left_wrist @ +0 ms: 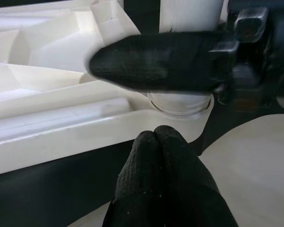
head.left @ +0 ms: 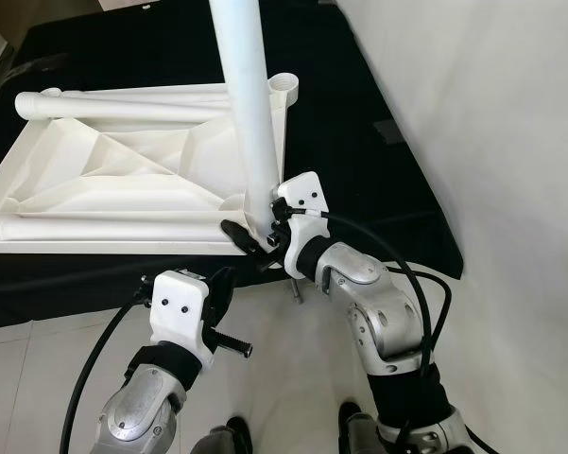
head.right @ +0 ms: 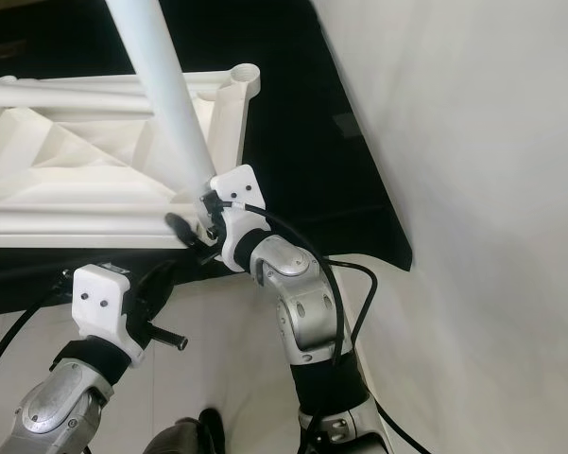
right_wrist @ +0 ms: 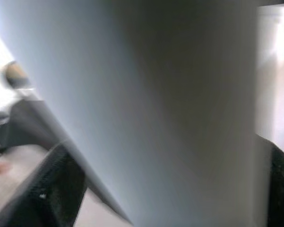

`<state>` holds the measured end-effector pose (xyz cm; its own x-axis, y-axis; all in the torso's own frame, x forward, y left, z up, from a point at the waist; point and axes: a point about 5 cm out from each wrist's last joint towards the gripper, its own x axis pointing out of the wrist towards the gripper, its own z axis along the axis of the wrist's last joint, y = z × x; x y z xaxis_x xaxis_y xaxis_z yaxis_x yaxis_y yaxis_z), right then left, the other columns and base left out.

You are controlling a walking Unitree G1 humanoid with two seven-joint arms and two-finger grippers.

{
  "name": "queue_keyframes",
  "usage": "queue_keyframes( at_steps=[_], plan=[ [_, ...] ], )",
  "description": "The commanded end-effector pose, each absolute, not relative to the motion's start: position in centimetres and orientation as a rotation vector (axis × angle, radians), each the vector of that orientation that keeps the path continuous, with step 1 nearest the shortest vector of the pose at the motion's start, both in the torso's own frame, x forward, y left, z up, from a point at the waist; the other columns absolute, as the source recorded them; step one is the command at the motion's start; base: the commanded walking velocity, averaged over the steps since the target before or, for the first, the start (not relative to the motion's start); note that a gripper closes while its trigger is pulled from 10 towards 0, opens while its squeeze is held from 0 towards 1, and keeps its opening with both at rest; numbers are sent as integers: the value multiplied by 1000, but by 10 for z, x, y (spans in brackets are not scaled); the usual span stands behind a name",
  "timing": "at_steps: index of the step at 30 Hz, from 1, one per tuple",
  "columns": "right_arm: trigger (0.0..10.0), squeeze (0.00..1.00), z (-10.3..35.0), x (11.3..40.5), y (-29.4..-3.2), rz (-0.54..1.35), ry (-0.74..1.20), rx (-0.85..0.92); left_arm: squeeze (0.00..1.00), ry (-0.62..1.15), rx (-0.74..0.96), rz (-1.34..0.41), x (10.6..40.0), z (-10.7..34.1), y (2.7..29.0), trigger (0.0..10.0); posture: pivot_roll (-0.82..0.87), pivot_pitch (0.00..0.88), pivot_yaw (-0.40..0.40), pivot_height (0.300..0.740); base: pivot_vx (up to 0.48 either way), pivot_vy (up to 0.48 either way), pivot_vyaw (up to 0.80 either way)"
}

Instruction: Building children table

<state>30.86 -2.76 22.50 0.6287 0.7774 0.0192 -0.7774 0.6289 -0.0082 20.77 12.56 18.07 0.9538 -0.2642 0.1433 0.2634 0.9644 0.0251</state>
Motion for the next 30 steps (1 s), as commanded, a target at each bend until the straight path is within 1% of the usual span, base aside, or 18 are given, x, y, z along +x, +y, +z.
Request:
queue_keyframes(
  at_steps=[1, 3, 5, 6, 7, 8, 9, 10, 12, 14, 17, 18, 19, 20, 26, 30],
  plan=[
    [10000, 0, 239, 303, -14, 1123, -94, -65, 0, -125, 6, -259, 206, 176, 127, 10000, 30, 309, 70, 740, 0, 0, 0],
    [10000, 0, 239, 303, -14, 1123, -94, -65, 0, -125, 6, -259, 206, 176, 127, 10000, 30, 309, 70, 740, 0, 0, 0],
    [10000, 0, 241, 307, -26, 1296, -99, -194, 0, -122, 5, -261, 204, 175, 126, 10000, 30, 299, 71, 740, 0, 0, 0],
    [10000, 0, 241, 307, -26, 1296, -99, -194, 0, -122, 5, -261, 204, 175, 126, 10000, 30, 299, 71, 740, 0, 0, 0],
    [10000, 0, 242, 310, -32, 1358, -95, -247, 0, -120, 6, -262, 204, 175, 126, 10000, 32, 297, 73, 740, 0, 0, 0],
    [10000, 0, 242, 310, -32, 1358, -95, -247, 0, -120, 6, -262, 204, 175, 126, 10000, 32, 297, 73, 740, 0, 0, 0],
    [10000, 0, 243, 313, -37, 1414, -88, -290, 0, -119, 6, -263, 204, 174, 126, 10000, 32, 297, 73, 740, 0, 0, 0],
    [10000, 0, 243, 313, -37, 1414, -88, -290, 0, -119, 6, -263, 204, 174, 126, 10000, 32, 297, 73, 740, 0, 0, 0],
    [10000, 0, 248, 320, -42, 1466, -79, -346, 0, -118, 7, -265, 203, 175, 126, 10000, 38, 307, 82, 740, 0, 0, 0],
    [10000, 0, 248, 320, -42, 1466, -79, -346, 0, -118, 7, -265, 203, 175, 126, 10000, 38, 307, 82, 740, 0, 0, 0],
    [10000, 0, 254, 328, -44, 1480, -73, -380, 0, -117, 7, -267, 203, 175, 126, 10000, 40, 310, 86, 740, 0, 0, 0],
    [2980, 0, 254, 329, -45, 1483, -70, -384, 0, -117, 7, -267, 203, 176, 126, 10000, 42, 311, 86, 740, 0, 0, 0],
    [2980, 0, 254, 330, -45, 1493, -69, -387, 0, -117, 8, -267, 203, 176, 126, 10000, 42, 311, 86, 740, 0, 0, 0],
    [0, 0, 254, 331, -46, 1500, -67, -390, 0, -117, 8, -267, 203, 176, 126, 10000, 39, 314, 88, 740, 0, 0, 0],
    [0, 0, 251, 332, -49, 1530, -62, -392, 0, -118, 8, -267, 203, 176, 126, 10000, 38, 315, 92, 740, 0, 0, 0],
    [0, 0, 247, 332, -53, 1507, -57, -393, 0, -118, 8, -268, 204, 176, 126, 10000, 38, 316, 94, 740, 0, 0, 0]
  ],
)
